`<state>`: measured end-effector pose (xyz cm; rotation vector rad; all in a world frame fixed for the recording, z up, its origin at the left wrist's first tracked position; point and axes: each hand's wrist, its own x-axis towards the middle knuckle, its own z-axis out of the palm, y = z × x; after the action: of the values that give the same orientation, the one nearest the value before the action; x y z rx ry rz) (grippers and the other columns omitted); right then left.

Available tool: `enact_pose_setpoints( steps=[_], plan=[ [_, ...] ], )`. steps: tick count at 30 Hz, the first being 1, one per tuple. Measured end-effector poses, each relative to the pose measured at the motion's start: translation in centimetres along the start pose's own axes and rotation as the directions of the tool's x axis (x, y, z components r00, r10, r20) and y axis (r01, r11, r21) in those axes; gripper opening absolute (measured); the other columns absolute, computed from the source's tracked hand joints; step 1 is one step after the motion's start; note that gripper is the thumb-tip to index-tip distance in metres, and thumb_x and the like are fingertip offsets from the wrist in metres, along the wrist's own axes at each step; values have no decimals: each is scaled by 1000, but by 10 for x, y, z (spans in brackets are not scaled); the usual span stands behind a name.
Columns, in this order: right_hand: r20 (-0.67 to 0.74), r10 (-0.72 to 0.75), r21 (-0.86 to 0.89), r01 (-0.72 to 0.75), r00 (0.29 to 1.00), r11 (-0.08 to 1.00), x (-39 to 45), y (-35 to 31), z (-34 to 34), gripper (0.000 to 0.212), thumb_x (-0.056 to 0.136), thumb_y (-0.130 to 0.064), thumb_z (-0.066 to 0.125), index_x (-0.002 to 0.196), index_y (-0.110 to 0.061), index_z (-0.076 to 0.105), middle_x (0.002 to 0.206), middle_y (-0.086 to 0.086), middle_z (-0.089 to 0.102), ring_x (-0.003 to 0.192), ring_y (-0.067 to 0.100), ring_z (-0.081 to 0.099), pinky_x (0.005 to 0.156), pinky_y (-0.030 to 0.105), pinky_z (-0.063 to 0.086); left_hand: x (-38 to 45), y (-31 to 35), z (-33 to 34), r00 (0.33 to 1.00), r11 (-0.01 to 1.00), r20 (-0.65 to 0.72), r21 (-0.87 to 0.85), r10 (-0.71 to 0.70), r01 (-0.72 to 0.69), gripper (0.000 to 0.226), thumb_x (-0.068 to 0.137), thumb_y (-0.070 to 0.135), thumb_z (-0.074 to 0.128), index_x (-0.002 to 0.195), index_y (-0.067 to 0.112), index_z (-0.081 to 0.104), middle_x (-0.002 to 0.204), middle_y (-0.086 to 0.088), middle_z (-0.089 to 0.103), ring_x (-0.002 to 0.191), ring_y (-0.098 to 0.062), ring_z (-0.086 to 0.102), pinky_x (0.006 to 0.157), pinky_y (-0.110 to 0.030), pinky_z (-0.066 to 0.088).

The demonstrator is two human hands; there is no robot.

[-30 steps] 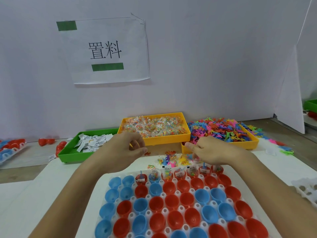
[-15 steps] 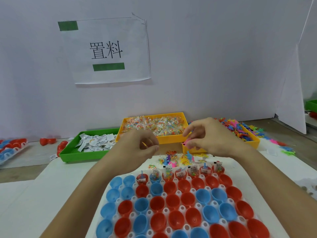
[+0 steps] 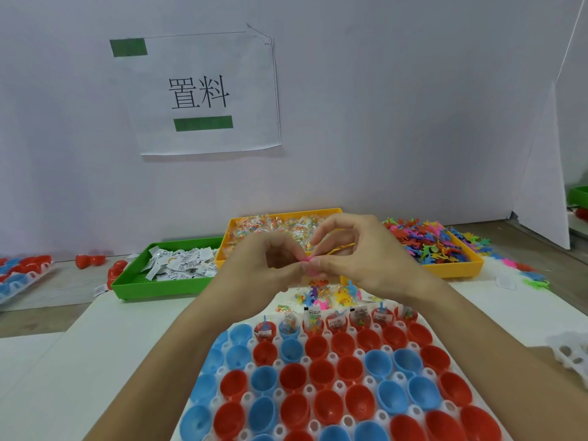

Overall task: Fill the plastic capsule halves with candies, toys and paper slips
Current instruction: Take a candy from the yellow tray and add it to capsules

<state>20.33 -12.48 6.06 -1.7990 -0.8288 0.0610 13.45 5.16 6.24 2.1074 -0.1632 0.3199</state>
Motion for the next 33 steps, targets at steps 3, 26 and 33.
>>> enact_pose_setpoints(
  steps=[3, 26, 33],
  plan=[
    [12, -6, -4, 6, 1000, 1000, -1, -1, 0, 20, 81, -17, 82, 96, -17, 69, 84, -4, 77, 76, 12, 75, 62, 21, 59, -1, 0, -6, 999, 999, -10, -24, -36, 35, 9, 86, 7, 72, 85, 1, 66, 76, -19, 69, 68, -20, 63, 65, -31, 55],
    [-76, -5, -66, 0, 997, 998, 5, 11, -27, 8, 98, -11, 62, 100, -15, 68, 84, 1, 77, 75, 16, 75, 70, 34, 59, -9, -32, -63, 915, 796, 188, 574, -357, 192, 12, 87, 9, 72, 86, 21, 75, 68, 1, 73, 62, -10, 65, 67, -30, 58],
    [-78, 58, -309, -80, 995, 948, 8, 28, -39, 16, 97, -13, 61, 90, -23, 71, 75, -5, 75, 67, 6, 70, 63, 18, 54, -9, -35, -58, 871, 762, 218, 604, -440, 234, 21, 80, 12, 80, 92, 21, 65, 76, 3, 75, 65, -7, 71, 72, -29, 61]
  ],
)
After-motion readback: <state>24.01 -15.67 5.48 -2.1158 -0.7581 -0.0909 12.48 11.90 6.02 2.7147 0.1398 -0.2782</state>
